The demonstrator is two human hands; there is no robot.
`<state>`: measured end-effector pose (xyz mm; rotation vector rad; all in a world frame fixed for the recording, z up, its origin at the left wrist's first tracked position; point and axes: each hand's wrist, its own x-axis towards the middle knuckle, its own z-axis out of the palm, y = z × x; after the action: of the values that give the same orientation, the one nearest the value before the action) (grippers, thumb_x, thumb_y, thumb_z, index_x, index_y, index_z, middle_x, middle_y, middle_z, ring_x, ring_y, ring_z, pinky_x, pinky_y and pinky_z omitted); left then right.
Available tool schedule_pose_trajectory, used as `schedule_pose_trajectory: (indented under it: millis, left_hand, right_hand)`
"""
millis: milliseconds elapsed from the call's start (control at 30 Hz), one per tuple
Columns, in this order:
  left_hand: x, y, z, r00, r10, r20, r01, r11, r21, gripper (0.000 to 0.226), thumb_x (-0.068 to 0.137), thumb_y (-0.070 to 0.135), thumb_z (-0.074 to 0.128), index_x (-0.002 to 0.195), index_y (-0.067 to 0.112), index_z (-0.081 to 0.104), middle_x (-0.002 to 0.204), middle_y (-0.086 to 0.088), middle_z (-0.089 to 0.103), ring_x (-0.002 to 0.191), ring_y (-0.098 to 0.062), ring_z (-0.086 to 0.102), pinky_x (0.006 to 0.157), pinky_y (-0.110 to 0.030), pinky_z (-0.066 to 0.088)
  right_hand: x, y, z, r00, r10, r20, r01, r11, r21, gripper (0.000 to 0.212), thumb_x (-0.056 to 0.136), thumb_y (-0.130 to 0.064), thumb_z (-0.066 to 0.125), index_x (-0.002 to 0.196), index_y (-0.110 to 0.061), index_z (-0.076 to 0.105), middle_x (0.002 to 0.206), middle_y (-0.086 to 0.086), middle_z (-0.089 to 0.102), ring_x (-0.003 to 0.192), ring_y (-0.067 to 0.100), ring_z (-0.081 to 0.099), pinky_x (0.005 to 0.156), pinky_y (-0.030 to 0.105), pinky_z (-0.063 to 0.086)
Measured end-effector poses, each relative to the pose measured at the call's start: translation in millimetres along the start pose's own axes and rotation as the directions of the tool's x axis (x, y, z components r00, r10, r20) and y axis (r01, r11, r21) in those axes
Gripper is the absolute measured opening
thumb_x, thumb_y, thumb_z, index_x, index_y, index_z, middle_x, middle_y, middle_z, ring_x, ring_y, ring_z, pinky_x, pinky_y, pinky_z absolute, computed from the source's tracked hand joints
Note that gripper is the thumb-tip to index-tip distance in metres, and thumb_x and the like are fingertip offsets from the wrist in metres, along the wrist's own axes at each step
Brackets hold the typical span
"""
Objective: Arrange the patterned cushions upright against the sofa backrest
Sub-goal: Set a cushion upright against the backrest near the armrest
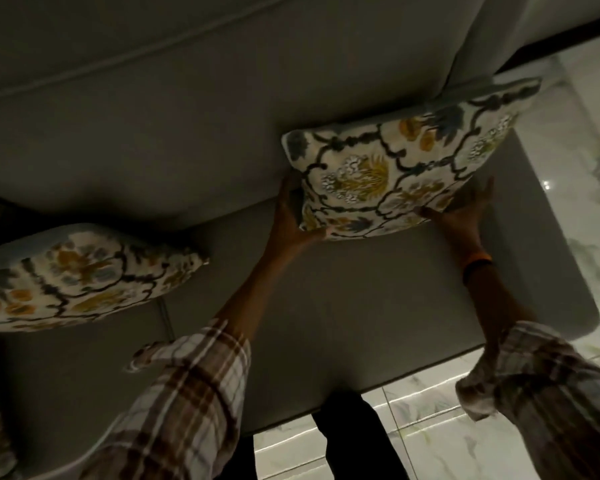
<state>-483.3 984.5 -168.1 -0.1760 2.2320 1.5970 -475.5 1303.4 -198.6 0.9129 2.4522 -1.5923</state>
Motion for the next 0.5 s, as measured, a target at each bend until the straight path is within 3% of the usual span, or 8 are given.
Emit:
schedule_pose_trajectory:
  millis: [100, 167, 233, 267, 367, 433, 500]
  left_hand:
    - [24, 3, 26, 0.998, -0.064, 0.011, 0.065, 0.992, -0.105, 0.137, 0.054, 0.051, 0.093, 0.158, 0.016, 0.012, 0.165, -0.007, 0.026, 0.151, -0.021, 0.030, 0.122, -0.050, 0.033]
    - [24, 11, 40, 0.997, -0.074, 0.009, 0.074, 0.986, -0.147, 0.132, 0.052, 0.047, 0.095, 0.156, 0.015, 0.020, 0.162, -0.009, 0.034, 0.149, -0.023, 0.034, 0.122, -0.052, 0.033]
    - [19, 13, 49, 0.999, -0.043, -0.024, 0.038, 0.985, -0.170, 0.120, 0.058, 0.032, 0.096, 0.154, 0.012, 0.027, 0.156, -0.012, 0.043, 0.146, -0.025, 0.041, 0.118, -0.056, 0.037]
    - [16, 10, 52, 0.999, -0.032, -0.040, 0.026, 0.988, -0.151, 0.113, 0.061, 0.024, 0.096, 0.153, 0.011, 0.030, 0.154, -0.013, 0.045, 0.144, -0.026, 0.044, 0.117, -0.057, 0.038]
    - [7, 1, 54, 0.996, 0.004, -0.090, -0.015, 0.993, -0.118, 0.107, 0.064, 0.011, 0.092, 0.152, 0.012, 0.032, 0.155, -0.015, 0.045, 0.144, -0.024, 0.045, 0.118, -0.055, 0.037]
    - [8, -2, 53, 0.993, -0.014, -0.119, -0.002, 0.992, -0.127, 0.101, 0.061, 0.013, 0.093, 0.146, 0.026, 0.039, 0.154, -0.013, 0.046, 0.143, -0.025, 0.045, 0.118, -0.055, 0.038]
    - [17, -2, 49, 0.993, -0.026, -0.115, 0.009, 0.989, -0.147, 0.103, 0.058, 0.023, 0.095, 0.145, 0.029, 0.039, 0.154, -0.012, 0.045, 0.144, -0.027, 0.044, 0.117, -0.056, 0.038]
  right_hand:
    - [46, -13, -20, 0.979, 0.000, 0.204, 0.006, 1.000, -0.029, 0.146, 0.061, -0.037, 0.102, 0.166, -0.015, 0.004, 0.173, 0.012, 0.021, 0.157, 0.026, 0.030, 0.127, 0.050, 0.030]
    - [53, -36, -21, 0.953, -0.043, 0.300, 0.047, 0.999, -0.007, 0.135, 0.065, -0.023, 0.098, 0.167, -0.012, 0.010, 0.170, 0.010, 0.031, 0.154, 0.024, 0.035, 0.124, 0.038, 0.036]
    - [60, -41, -20, 0.951, -0.109, 0.290, 0.105, 0.994, 0.031, 0.132, 0.064, -0.020, 0.095, 0.166, -0.009, 0.013, 0.169, 0.009, 0.032, 0.151, 0.017, 0.033, 0.116, 0.017, 0.041]
    - [61, -39, -21, 0.949, -0.129, 0.287, 0.117, 0.991, 0.062, 0.129, 0.067, -0.018, 0.095, 0.166, -0.010, 0.013, 0.170, 0.007, 0.031, 0.152, 0.015, 0.032, 0.117, 0.016, 0.040]
    - [56, -30, -22, 0.936, -0.176, 0.306, 0.163, 0.984, 0.068, 0.134, 0.066, -0.040, 0.098, 0.168, -0.017, 0.012, 0.171, 0.000, 0.029, 0.157, 0.019, 0.030, 0.128, 0.045, 0.032]
    - [58, -18, -19, 0.937, -0.200, 0.285, 0.195, 0.980, 0.046, 0.134, 0.068, -0.040, 0.097, 0.168, -0.016, 0.011, 0.171, 0.002, 0.028, 0.157, 0.020, 0.031, 0.128, 0.046, 0.032]
    - [52, -23, -13, 0.956, -0.166, 0.243, 0.172, 0.985, -0.002, 0.129, 0.073, -0.020, 0.095, 0.167, -0.009, 0.007, 0.171, 0.009, 0.026, 0.156, 0.020, 0.030, 0.127, 0.037, 0.031]
